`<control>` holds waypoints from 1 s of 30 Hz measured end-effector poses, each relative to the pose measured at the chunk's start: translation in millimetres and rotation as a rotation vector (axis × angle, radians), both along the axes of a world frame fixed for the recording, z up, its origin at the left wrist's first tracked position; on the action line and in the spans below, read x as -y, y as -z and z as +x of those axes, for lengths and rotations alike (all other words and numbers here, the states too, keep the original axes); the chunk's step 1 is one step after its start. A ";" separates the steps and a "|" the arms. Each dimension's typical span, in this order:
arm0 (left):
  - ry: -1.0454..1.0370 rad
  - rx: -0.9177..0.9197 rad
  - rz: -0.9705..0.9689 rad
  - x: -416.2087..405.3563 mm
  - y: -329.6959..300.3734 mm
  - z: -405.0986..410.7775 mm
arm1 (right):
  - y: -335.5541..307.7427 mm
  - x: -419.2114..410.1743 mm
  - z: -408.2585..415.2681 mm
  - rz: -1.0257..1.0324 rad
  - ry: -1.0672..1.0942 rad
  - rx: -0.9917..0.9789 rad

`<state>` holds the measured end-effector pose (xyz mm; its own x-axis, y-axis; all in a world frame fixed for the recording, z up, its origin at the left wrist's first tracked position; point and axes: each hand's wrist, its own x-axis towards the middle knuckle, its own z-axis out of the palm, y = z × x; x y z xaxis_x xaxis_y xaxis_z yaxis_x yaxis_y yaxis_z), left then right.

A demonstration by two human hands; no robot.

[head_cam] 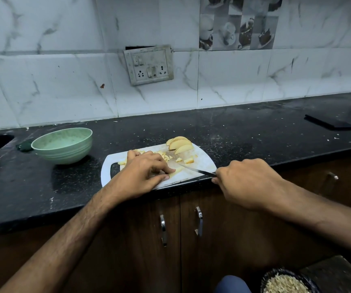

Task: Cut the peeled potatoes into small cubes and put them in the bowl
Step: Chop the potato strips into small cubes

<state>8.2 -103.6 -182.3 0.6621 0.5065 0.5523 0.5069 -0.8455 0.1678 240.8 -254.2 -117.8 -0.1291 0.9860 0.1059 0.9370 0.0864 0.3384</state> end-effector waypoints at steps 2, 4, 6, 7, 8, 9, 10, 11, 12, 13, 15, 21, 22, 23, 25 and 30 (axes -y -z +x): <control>0.000 0.009 -0.002 -0.2 0.7 -0.3 | -5.0 -0.1 2.2 -0.035 0.018 -0.086; 0.002 0.019 -0.007 -0.7 0.4 -0.1 | -5.3 -0.2 1.4 -0.075 0.023 -0.124; 0.004 0.024 -0.003 -0.8 0.4 -0.6 | -1.6 -1.8 -0.7 -0.119 0.039 -0.143; 0.007 0.024 0.002 -0.7 0.8 -0.8 | -0.6 -3.0 -1.7 -0.141 0.055 -0.164; 0.011 0.022 0.007 -0.5 0.8 -1.0 | -0.7 -4.1 -2.8 -0.164 0.072 -0.190; 0.014 0.020 0.010 -0.4 0.8 -1.2 | -1.2 -4.3 -4.1 -0.180 0.084 -0.205; 0.017 0.021 0.012 -0.2 0.1 -1.1 | -1.8 -4.0 -5.4 -0.185 0.087 -0.198; 0.018 0.020 0.014 -0.3 -0.1 -1.1 | -2.0 -2.4 -7.0 -0.173 0.078 -0.161; 0.018 0.018 0.018 -0.2 -0.4 -1.2 | -1.2 -0.7 -8.6 -0.138 0.054 -0.099; 0.015 0.018 0.027 -0.1 -0.5 -1.4 | 0.0 1.0 -10.3 -0.088 0.017 -0.027; 0.010 0.027 0.038 1.6 -1.0 -2.0 | 2.0 2.8 -11.6 -0.005 -0.051 0.062; 0.000 0.035 0.051 5.4 -2.4 -4.1 | -14.7 2.0 -2.2 -0.083 0.020 -0.107; 0.000 0.036 0.053 5.7 -2.8 -4.1 | -13.5 2.1 -3.0 -0.114 0.025 -0.127; 0.002 0.034 0.054 5.7 -2.9 -4.0 | -10.7 1.6 -4.4 -0.147 0.031 -0.141; 0.005 0.036 0.055 6.0 -3.2 -3.7 | -5.1 -2.4 -6.1 -0.217 0.071 -0.201; 0.002 0.030 0.042 6.8 -5.3 -3.2 | -5.4 -2.1 -12.5 -0.218 0.084 -0.179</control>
<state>4.9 -110.5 -177.0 0.6457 0.4813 0.5928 0.5008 -0.8530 0.1471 228.3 -252.0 -112.4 -0.0442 0.9944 -0.0962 0.9871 0.0583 0.1492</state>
